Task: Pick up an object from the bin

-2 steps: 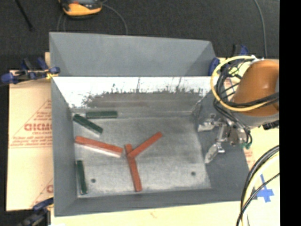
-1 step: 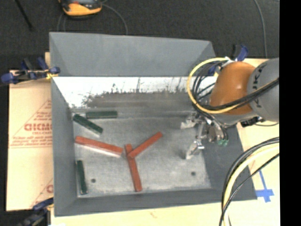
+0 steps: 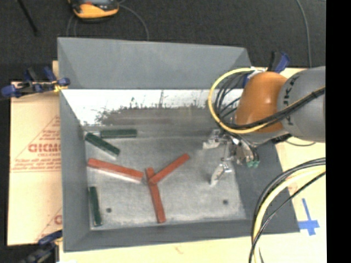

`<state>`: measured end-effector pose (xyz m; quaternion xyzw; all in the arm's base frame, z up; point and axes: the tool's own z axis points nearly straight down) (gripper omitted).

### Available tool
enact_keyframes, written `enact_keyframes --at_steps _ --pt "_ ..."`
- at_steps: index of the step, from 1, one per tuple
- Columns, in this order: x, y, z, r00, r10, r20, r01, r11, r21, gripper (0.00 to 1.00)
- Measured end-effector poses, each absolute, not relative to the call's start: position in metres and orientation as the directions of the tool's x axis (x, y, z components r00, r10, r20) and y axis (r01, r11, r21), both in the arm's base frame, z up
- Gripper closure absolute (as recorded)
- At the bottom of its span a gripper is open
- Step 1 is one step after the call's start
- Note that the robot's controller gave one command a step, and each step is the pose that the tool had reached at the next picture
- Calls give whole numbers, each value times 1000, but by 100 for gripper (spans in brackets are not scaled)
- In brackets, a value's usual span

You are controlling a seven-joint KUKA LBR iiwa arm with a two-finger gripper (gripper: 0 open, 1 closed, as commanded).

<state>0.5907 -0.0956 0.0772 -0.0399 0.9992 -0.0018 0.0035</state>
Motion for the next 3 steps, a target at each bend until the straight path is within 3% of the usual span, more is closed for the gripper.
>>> enact_keyframes --at_steps 1,2,3 --pt "614 -70 82 -997 -79 -5 -79 997 -2 0" --pt "608 -31 81 -990 -140 11 -140 990 -6 100" --pt "608 -30 81 -990 -141 9 -141 990 -6 100"
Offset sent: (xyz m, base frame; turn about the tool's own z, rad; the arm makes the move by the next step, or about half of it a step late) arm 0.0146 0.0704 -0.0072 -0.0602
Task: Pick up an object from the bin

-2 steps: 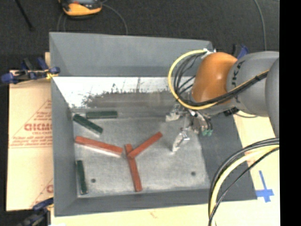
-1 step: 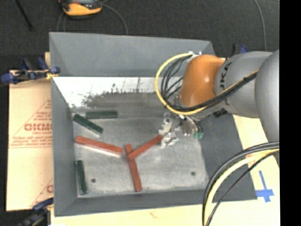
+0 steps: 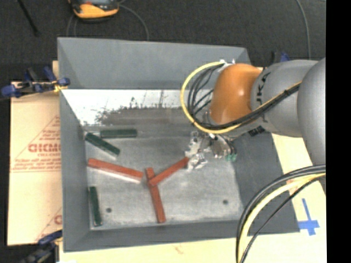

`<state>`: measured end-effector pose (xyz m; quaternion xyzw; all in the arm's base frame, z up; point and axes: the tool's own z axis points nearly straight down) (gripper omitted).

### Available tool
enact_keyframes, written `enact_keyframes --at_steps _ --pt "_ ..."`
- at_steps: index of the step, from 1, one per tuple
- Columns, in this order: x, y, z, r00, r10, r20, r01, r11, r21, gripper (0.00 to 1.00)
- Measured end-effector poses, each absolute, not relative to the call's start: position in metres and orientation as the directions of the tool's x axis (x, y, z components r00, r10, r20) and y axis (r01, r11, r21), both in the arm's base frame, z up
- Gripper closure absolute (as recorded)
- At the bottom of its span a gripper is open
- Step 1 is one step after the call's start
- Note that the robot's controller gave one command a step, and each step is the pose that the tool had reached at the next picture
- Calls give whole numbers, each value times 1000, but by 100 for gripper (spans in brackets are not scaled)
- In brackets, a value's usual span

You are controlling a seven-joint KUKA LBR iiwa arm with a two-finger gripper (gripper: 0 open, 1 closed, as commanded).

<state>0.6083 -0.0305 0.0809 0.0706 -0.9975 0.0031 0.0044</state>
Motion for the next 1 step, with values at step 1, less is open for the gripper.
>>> enact_keyframes --at_steps 1 --pt "571 -50 234 -984 -180 -8 -180 984 -4 100"
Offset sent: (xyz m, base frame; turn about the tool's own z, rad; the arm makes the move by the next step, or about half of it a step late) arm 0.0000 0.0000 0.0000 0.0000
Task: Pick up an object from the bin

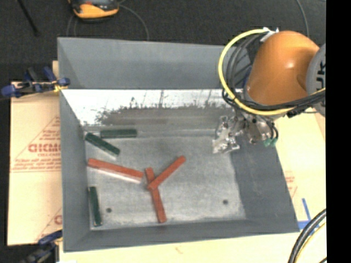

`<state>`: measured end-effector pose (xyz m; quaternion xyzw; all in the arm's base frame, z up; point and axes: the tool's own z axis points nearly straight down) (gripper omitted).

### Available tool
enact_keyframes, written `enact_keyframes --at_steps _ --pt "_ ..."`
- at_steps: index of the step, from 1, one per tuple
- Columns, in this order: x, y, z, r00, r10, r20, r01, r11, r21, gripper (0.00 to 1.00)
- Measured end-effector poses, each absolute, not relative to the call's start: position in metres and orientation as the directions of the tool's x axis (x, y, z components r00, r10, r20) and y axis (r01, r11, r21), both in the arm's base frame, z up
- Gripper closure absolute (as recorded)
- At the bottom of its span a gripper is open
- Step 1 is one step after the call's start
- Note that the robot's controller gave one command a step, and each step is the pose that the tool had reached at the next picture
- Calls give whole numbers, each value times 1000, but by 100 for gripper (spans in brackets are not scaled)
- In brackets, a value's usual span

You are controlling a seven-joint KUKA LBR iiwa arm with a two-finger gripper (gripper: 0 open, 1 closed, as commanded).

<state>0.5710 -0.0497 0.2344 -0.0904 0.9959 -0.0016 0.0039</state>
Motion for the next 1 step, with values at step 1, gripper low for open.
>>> enact_keyframes --at_steps 1 --pt "570 -49 233 -984 -181 -4 -181 984 -3 100"
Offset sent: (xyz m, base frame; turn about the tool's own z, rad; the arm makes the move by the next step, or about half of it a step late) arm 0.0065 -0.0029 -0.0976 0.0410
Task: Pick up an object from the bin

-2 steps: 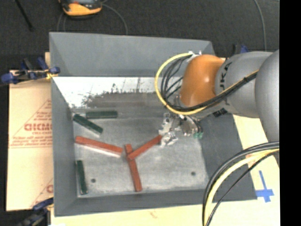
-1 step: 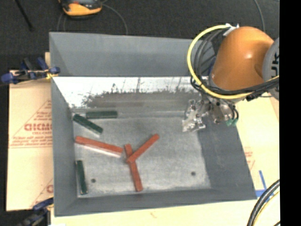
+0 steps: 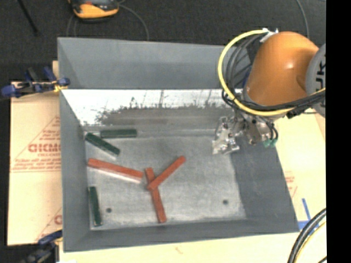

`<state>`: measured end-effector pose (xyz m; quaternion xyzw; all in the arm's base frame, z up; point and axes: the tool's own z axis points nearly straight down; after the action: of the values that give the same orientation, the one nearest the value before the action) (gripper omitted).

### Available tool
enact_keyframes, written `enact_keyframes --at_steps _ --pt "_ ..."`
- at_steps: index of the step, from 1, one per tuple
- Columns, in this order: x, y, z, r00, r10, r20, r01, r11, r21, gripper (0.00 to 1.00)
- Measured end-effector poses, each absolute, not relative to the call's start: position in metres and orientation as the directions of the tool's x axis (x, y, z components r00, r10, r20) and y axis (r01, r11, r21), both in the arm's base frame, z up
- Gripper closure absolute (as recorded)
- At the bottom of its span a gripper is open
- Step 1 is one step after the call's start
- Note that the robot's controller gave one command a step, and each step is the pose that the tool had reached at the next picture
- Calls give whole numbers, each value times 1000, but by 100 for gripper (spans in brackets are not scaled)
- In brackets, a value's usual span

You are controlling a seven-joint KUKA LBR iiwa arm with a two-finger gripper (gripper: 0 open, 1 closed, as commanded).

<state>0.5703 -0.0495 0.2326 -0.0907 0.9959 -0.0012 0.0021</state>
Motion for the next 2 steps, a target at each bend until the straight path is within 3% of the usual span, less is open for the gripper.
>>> enact_keyframes --at_steps 1,2 --pt "577 -53 136 -990 -141 0 -141 990 2 0" --pt "579 -53 137 -990 -142 -4 -142 990 0 0"
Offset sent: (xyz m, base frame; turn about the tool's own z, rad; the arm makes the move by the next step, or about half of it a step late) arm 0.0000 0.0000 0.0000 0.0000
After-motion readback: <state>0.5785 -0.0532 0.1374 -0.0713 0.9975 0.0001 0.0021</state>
